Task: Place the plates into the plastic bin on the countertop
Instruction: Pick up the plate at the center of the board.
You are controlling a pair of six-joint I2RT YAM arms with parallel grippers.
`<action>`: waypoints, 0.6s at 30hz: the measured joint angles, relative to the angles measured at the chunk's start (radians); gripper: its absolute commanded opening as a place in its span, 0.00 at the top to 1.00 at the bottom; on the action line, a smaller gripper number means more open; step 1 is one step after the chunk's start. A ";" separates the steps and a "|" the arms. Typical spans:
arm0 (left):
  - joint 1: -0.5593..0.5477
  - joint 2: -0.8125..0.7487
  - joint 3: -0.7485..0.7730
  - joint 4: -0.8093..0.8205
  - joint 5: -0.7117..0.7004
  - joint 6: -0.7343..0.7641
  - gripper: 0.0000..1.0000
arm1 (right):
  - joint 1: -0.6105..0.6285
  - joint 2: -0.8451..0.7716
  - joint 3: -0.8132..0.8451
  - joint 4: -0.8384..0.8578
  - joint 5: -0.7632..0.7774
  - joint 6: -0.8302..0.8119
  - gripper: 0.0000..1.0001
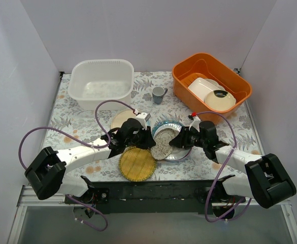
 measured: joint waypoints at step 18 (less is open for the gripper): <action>-0.004 0.099 0.000 0.004 0.140 0.017 0.62 | -0.007 -0.099 -0.004 0.018 -0.016 -0.008 0.66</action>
